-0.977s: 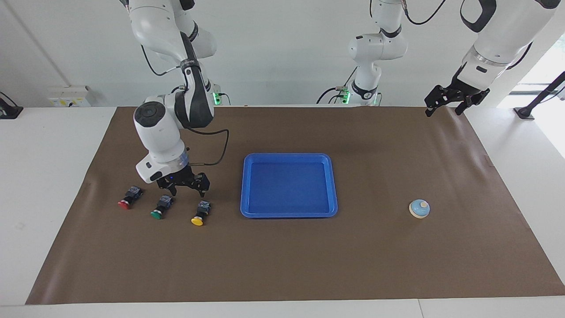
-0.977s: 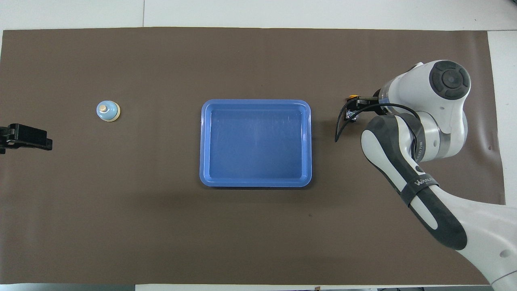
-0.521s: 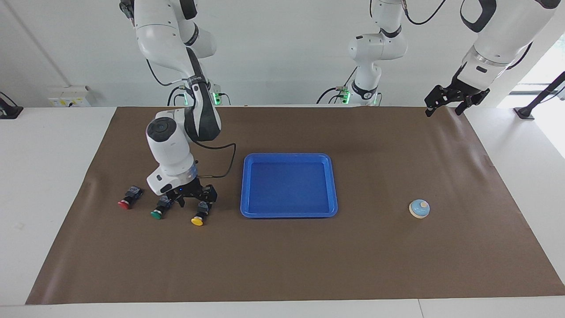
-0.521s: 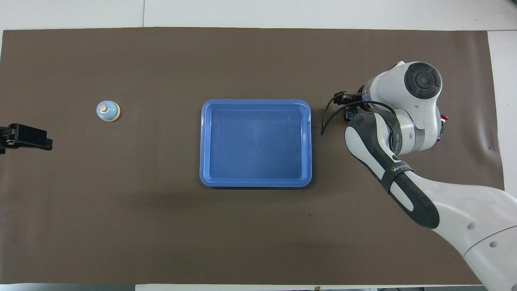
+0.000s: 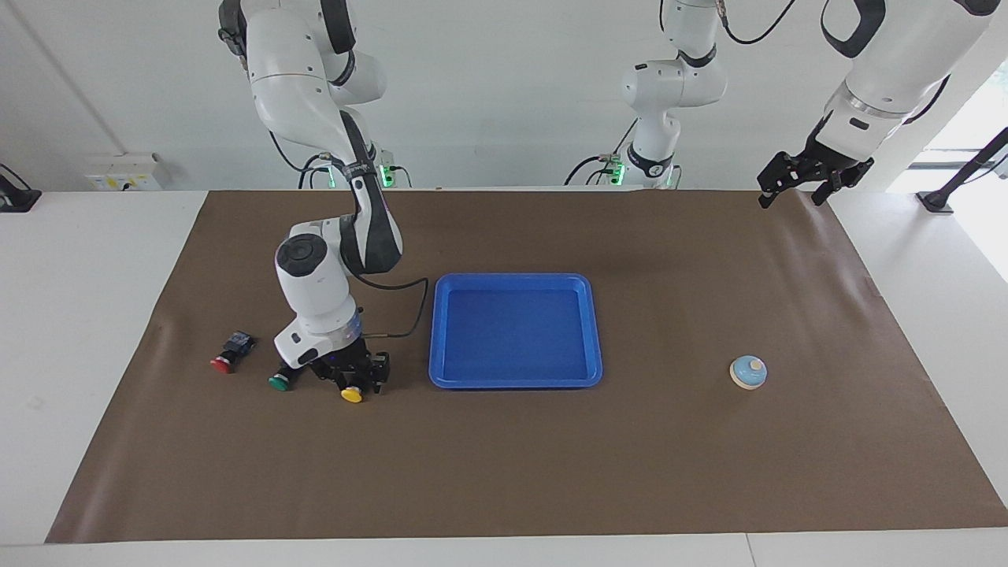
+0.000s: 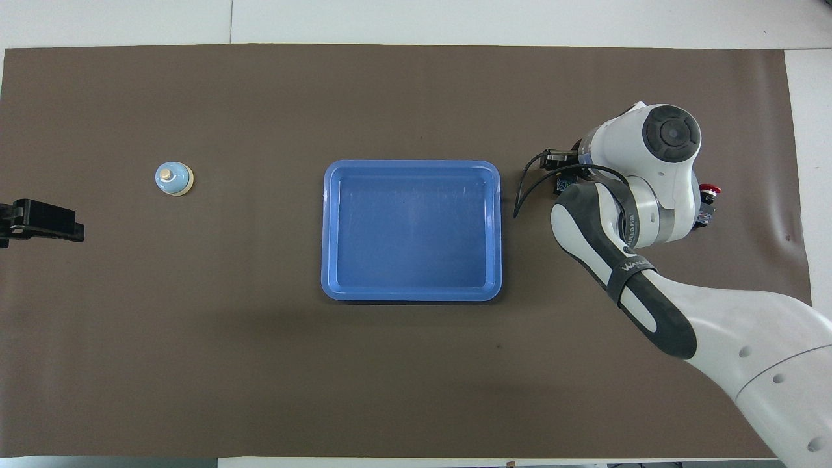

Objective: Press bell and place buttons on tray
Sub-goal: 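Carry the yellow button into the blue tray and release it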

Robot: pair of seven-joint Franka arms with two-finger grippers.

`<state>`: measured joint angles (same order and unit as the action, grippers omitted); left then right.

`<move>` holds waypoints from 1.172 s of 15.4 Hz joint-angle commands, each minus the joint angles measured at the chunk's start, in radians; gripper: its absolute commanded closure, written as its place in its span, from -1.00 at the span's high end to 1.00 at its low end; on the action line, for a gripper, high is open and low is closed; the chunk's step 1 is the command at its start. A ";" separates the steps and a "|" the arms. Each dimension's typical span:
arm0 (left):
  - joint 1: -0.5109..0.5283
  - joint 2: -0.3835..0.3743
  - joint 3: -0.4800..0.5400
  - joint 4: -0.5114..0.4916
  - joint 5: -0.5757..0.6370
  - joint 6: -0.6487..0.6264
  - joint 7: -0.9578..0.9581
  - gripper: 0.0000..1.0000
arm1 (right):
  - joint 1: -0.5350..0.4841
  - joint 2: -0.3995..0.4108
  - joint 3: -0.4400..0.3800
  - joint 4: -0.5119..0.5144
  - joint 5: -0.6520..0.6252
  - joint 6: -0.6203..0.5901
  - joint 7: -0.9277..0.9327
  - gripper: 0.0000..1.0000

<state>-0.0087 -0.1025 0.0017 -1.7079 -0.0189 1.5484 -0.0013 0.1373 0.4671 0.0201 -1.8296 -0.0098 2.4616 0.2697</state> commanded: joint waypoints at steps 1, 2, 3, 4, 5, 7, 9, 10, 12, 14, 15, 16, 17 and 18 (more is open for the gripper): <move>-0.002 -0.006 0.004 0.005 -0.009 -0.017 0.000 1.00 | 0.005 0.007 0.004 0.004 0.005 -0.003 0.019 -1.00; -0.002 -0.006 0.004 0.005 -0.009 -0.017 0.000 1.00 | 0.005 0.007 0.004 0.006 0.004 -0.004 0.019 -1.00; -0.002 -0.006 0.004 0.005 -0.009 -0.017 0.000 1.00 | 0.005 0.005 0.004 0.009 0.004 -0.007 0.019 -1.00; -0.002 -0.006 0.004 0.005 -0.009 -0.017 0.000 1.00 | 0.004 0.004 0.004 0.016 0.004 -0.021 0.019 -1.00; -0.002 -0.006 0.004 0.005 -0.009 -0.017 0.000 1.00 | 0.002 -0.001 0.004 0.026 0.004 -0.041 0.017 -1.00; -0.002 -0.006 0.004 0.005 -0.009 -0.017 0.000 1.00 | 0.001 -0.005 0.004 0.088 0.005 -0.134 0.017 -1.00; -0.002 -0.006 0.004 0.005 -0.009 -0.017 0.000 1.00 | 0.002 -0.008 0.009 0.195 0.010 -0.278 0.019 -1.00; -0.002 -0.006 0.004 0.005 -0.009 -0.017 0.000 1.00 | 0.004 -0.008 0.014 0.246 0.011 -0.344 0.025 -1.00; -0.002 -0.006 0.004 0.005 -0.009 -0.017 0.000 1.00 | 0.011 -0.010 0.030 0.323 0.049 -0.438 0.071 -1.00; -0.002 -0.006 0.004 0.005 -0.009 -0.017 0.000 1.00 | 0.059 -0.011 0.034 0.366 0.068 -0.498 0.147 -1.00; -0.002 -0.006 0.004 0.005 -0.009 -0.017 0.000 1.00 | 0.086 -0.011 0.034 0.371 0.068 -0.503 0.193 -1.00; -0.001 -0.006 0.004 0.005 -0.009 -0.017 0.000 1.00 | 0.119 -0.010 0.034 0.369 0.068 -0.495 0.235 -1.00; -0.002 -0.006 0.004 0.005 -0.009 -0.017 0.000 1.00 | 0.148 -0.010 0.034 0.356 0.068 -0.487 0.273 -1.00; -0.002 -0.006 0.004 0.005 -0.009 -0.017 0.000 1.00 | 0.165 -0.011 0.034 0.352 0.067 -0.486 0.299 -1.00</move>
<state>-0.0087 -0.1025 0.0017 -1.7079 -0.0189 1.5484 -0.0013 0.2691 0.4441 0.0549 -1.4804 0.0436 1.9759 0.5113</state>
